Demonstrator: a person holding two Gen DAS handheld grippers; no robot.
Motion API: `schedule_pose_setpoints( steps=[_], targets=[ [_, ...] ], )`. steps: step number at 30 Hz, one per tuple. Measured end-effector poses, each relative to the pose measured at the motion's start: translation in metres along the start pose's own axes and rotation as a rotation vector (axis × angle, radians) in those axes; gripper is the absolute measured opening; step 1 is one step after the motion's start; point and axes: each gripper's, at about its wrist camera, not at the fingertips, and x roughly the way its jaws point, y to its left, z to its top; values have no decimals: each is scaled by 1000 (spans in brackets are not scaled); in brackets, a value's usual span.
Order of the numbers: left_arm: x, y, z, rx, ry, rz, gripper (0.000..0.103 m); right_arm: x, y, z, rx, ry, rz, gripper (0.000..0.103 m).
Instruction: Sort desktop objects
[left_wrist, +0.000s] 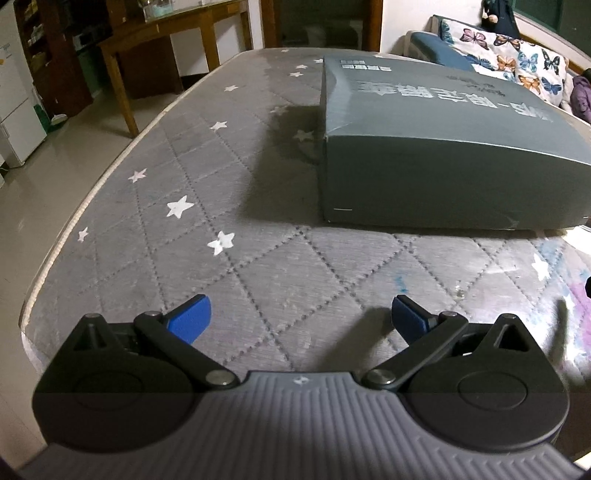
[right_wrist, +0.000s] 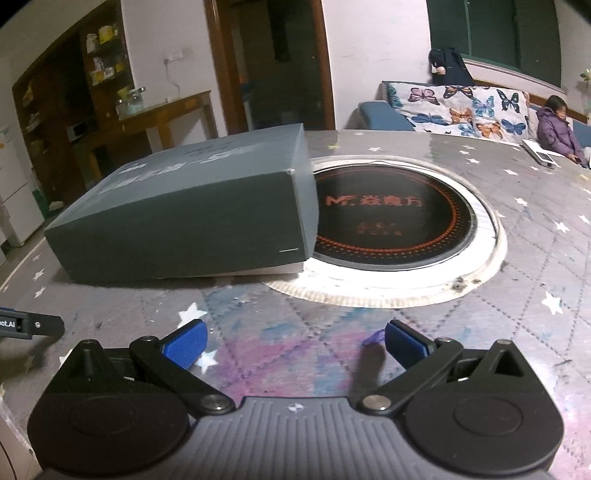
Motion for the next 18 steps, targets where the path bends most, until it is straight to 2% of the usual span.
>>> schedule_pose_setpoints(
  steps=[7, 18],
  targets=[
    [5, 21, 8, -39, -43, 69, 103, 2, -11, 2, 15, -12, -30, 103],
    [29, 87, 34, -224, -91, 230, 103, 12, -82, 25, 147, -73, -224, 103]
  ],
)
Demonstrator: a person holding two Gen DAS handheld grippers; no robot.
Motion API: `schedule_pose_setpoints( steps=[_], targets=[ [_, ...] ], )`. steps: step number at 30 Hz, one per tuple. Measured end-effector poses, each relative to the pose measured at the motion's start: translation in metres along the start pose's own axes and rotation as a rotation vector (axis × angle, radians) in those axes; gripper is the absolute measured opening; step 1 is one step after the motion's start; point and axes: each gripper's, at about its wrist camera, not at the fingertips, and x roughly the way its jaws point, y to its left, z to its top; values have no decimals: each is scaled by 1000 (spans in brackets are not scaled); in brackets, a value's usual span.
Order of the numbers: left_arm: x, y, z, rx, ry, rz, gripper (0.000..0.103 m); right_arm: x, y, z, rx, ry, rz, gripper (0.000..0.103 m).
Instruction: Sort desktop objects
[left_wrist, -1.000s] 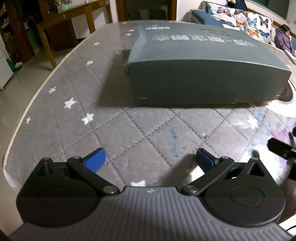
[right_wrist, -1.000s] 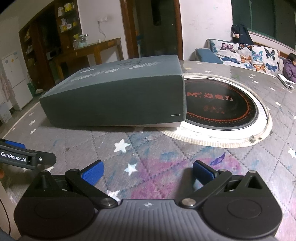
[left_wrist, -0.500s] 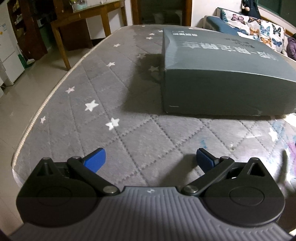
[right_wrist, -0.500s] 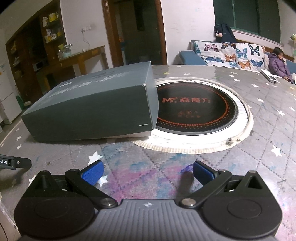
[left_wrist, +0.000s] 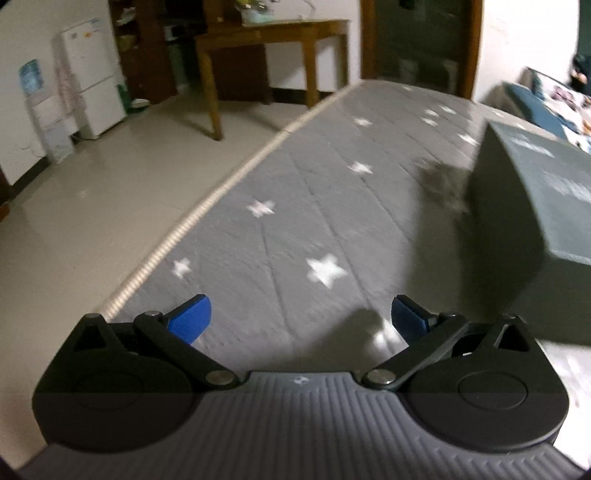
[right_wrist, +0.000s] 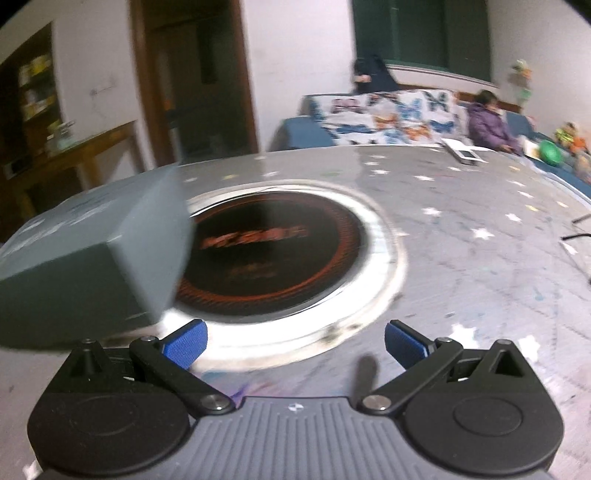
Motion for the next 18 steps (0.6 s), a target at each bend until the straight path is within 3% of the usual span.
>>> schedule_pose_setpoints(
  steps=[6, 12, 18],
  targets=[
    [20, 4, 17, -20, -18, 41, 103, 16, -29, 14, 55, -5, -78, 103],
    [38, 5, 27, -72, 11, 16, 103, 34, -44, 25, 75, 11, -124, 103],
    [49, -2, 33, -74, -8, -18, 103, 52, -59, 33, 99, 5, -153, 103]
  ],
)
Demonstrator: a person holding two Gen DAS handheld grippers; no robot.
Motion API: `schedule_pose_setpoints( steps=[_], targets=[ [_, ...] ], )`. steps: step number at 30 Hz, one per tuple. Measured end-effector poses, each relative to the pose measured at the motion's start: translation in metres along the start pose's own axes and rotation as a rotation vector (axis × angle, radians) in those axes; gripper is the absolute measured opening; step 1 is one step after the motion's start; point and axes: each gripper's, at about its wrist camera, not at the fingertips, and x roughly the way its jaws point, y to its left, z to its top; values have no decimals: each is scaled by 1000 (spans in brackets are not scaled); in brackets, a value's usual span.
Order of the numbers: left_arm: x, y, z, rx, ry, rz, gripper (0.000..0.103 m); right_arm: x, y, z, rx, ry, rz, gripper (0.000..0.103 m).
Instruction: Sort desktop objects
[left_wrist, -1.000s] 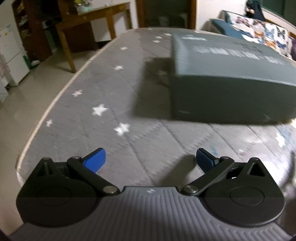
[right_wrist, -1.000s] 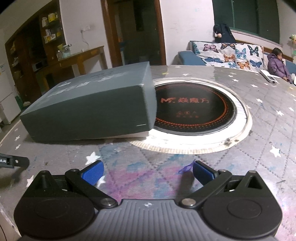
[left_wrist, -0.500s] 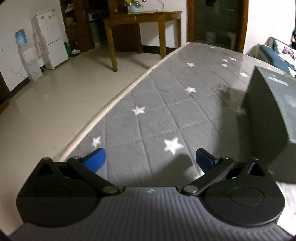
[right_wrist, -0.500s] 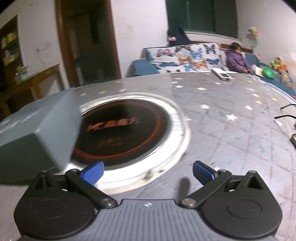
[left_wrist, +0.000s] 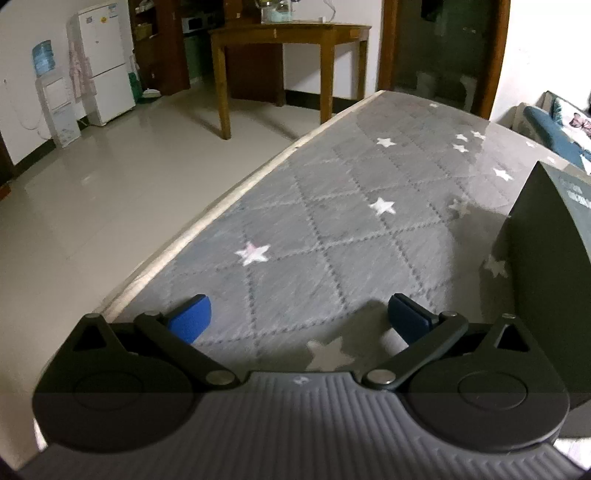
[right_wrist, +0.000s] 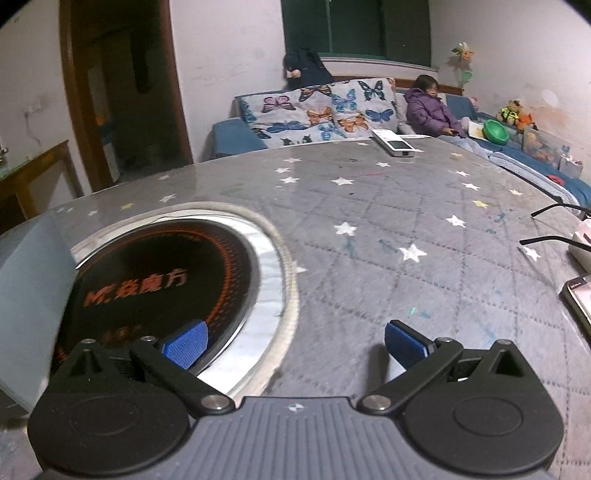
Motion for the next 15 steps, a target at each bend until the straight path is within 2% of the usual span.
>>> schedule_pose_setpoints(
  steps=[6, 15],
  targets=[
    [9, -11, 5, 2, -33, -5, 103, 15, -10, 3, -23, -6, -21, 103],
    [20, -25, 7, 18, -100, -16, 103, 34, -3, 12, -83, 14, -62, 103]
  ],
)
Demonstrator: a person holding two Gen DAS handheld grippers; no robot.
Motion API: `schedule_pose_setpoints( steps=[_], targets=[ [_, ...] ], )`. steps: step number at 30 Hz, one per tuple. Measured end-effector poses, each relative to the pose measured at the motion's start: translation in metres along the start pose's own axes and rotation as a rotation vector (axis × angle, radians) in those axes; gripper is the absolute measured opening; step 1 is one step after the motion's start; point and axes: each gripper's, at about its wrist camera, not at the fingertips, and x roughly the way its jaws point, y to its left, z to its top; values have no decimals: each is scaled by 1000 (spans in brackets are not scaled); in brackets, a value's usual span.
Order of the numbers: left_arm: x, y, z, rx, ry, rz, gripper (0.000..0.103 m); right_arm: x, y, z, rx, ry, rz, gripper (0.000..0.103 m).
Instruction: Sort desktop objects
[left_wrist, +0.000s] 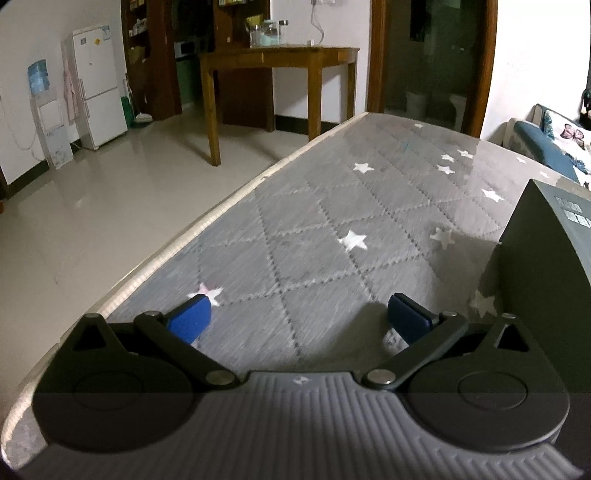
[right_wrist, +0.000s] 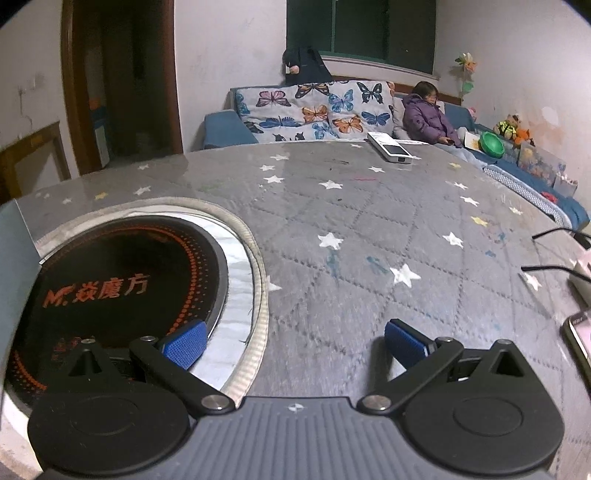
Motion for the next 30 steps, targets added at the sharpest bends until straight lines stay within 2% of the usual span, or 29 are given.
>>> schedule_pose_setpoints(
  steps=[30],
  targets=[
    [3, -1, -1, -10, -11, -6, 103, 8, 4, 4, -12, 2, -7, 103]
  ],
)
